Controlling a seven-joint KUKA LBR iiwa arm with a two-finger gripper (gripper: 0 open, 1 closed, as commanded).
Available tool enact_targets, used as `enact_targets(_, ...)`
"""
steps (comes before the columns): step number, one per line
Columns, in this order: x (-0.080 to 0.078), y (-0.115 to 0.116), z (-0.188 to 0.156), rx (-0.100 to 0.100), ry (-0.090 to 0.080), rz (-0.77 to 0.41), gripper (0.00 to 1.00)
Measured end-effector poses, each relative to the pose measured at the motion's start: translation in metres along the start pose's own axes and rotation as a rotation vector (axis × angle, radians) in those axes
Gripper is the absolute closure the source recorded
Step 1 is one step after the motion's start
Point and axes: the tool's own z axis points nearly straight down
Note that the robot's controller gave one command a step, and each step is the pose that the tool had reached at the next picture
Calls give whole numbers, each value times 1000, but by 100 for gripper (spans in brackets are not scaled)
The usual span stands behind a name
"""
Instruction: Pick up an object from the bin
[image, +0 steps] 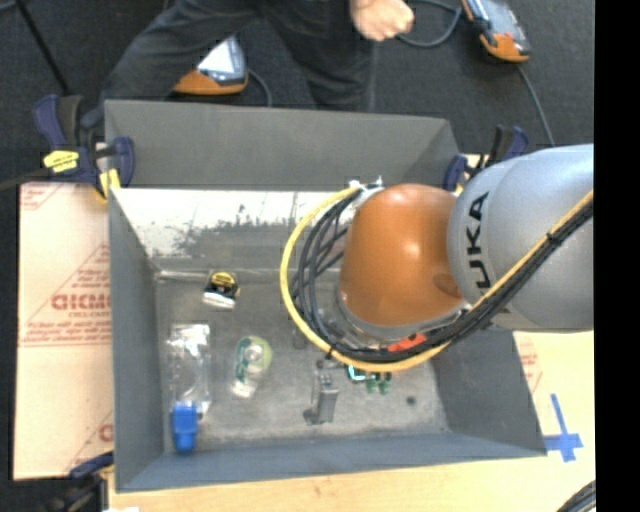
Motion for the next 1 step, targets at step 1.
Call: enact_targets(1,-73,42,129,0,-11,-135,0)
